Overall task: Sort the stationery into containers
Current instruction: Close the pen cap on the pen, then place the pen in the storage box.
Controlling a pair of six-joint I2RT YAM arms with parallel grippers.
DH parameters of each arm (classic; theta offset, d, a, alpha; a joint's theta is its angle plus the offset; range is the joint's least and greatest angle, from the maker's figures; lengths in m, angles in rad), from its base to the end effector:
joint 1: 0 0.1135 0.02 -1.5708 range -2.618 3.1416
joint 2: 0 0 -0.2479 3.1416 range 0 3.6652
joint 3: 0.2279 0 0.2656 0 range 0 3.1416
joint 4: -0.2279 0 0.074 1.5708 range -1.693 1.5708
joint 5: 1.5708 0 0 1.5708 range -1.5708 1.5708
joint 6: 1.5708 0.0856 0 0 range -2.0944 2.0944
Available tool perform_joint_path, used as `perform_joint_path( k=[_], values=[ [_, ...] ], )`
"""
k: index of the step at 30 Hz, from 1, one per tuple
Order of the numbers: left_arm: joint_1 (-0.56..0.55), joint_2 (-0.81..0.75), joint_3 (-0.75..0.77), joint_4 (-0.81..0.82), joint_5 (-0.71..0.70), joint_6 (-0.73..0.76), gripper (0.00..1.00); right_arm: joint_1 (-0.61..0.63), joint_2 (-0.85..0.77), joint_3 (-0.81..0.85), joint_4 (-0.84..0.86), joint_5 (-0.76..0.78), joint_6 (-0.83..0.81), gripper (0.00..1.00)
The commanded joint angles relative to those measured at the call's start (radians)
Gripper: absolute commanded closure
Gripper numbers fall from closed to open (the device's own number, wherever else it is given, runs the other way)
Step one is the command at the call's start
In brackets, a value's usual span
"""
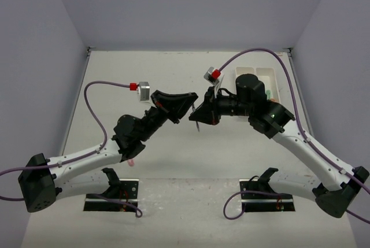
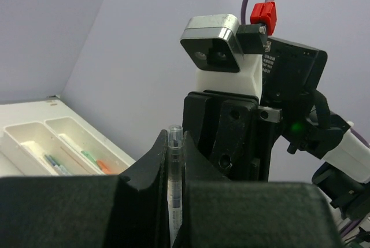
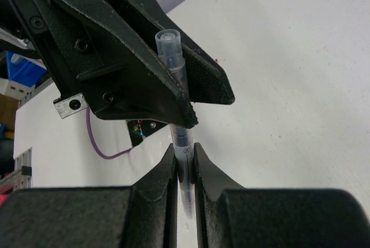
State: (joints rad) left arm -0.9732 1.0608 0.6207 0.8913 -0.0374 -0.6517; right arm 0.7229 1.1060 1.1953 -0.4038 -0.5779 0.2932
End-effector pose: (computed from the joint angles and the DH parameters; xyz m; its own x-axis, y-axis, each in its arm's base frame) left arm 0.1727 -0.2480 0.3435 -0.2945 -0.6445 -0.7056 0.7906 0.2505 -0.5588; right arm 0.1939 0.2334 0.3729 -0.4948 -0.1137 -0.8615 -0.8364 0.3315 0.4366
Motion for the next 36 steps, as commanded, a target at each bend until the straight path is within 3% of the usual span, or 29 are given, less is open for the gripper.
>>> perform_joint_path(
  k=[1, 3, 4, 5, 6, 10, 13, 20, 24, 29, 31, 36],
  values=[
    [-0.124, -0.011, -0.070, -0.420, 0.137, 0.001, 1.00, -0.112, -0.003, 0.087, 0.410, 0.250, -0.001, 1.00],
    [-0.122, -0.044, 0.089, -0.700, -0.145, 0.039, 0.94, -0.115, -0.021, -0.030, 0.375, 0.285, -0.015, 1.00],
    [-0.120, -0.042, 0.151, -0.786, -0.248, 0.038, 0.75, -0.118, -0.029, -0.067, 0.364, 0.305, -0.017, 1.00],
    [-0.110, -0.032, 0.250, -0.897, -0.361, 0.027, 0.35, -0.126, -0.040, -0.114, 0.355, 0.324, -0.019, 1.00],
    [-0.084, -0.011, 0.402, -1.044, -0.489, 0.004, 0.03, -0.143, -0.051, -0.176, 0.345, 0.345, -0.016, 1.00],
    [0.029, 0.058, 0.652, -1.303, -0.633, -0.056, 0.00, -0.246, -0.030, -0.264, 0.278, 0.418, -0.021, 1.00],
    [0.099, 0.054, 0.688, -1.387, -0.633, -0.076, 0.00, -0.392, 0.056, -0.221, 0.162, 0.511, -0.049, 1.00],
    [0.113, -0.021, 0.493, -1.457, -0.617, -0.130, 0.00, -0.617, 0.367, 0.052, -0.033, 0.680, -0.100, 1.00],
    [0.174, -0.024, 0.381, -1.532, -0.580, -0.199, 0.00, -0.655, 0.584, 0.248, -0.127, 0.687, -0.116, 0.95],
    [0.321, -0.022, 0.325, -1.602, -0.581, -0.279, 0.00, -0.654, 0.673, 0.295, -0.136, 0.693, -0.115, 0.77],
    [0.354, -0.029, 0.295, -1.611, -0.580, -0.308, 0.00, -0.654, 0.671, 0.282, -0.134, 0.694, -0.112, 0.65],
    [0.393, 0.009, 0.244, -1.719, -0.613, -0.457, 0.00, -0.627, 0.632, 0.263, -0.136, 0.692, -0.093, 0.51]
  ],
)
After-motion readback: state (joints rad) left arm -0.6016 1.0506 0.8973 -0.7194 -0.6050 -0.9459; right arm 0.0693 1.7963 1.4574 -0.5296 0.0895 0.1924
